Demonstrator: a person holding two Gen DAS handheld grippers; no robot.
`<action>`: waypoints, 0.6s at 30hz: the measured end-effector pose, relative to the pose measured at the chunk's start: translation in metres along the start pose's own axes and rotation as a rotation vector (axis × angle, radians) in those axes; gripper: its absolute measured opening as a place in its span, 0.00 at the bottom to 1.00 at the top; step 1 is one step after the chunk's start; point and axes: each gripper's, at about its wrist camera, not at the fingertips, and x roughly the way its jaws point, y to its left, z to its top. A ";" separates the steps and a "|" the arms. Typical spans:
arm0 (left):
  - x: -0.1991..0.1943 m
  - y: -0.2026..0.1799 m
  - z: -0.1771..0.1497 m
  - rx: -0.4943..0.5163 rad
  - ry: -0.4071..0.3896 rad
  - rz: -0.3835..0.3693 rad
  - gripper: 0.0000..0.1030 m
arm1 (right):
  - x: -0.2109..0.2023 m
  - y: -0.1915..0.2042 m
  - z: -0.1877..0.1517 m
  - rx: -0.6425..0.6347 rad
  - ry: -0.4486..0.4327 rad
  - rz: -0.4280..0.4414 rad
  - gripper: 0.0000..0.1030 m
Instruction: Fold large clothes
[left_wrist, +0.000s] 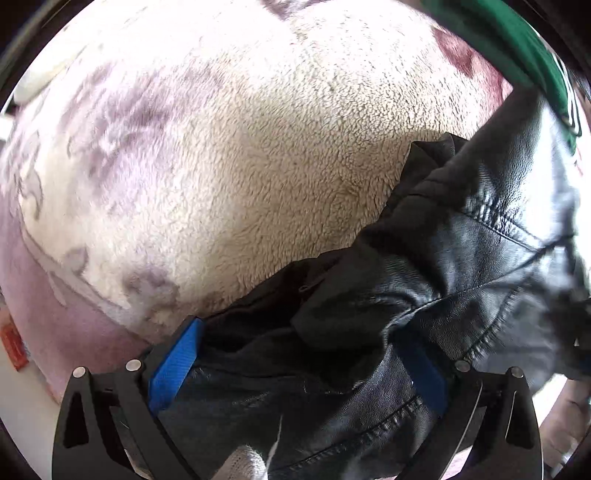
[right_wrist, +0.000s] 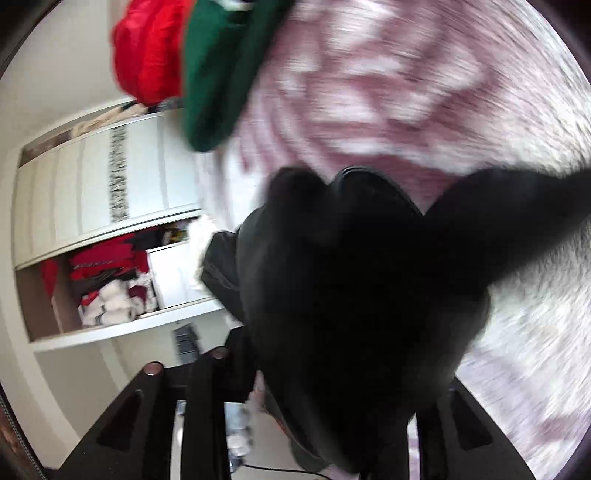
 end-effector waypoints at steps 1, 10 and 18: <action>0.001 0.003 0.000 -0.014 0.002 -0.023 1.00 | 0.007 -0.013 0.004 0.018 0.039 0.005 0.52; 0.008 0.002 0.002 -0.015 -0.015 -0.044 1.00 | 0.057 0.011 0.010 -0.105 0.122 0.072 0.66; 0.016 0.017 0.006 -0.077 -0.005 -0.104 1.00 | 0.075 0.074 -0.019 -0.153 0.057 0.091 0.21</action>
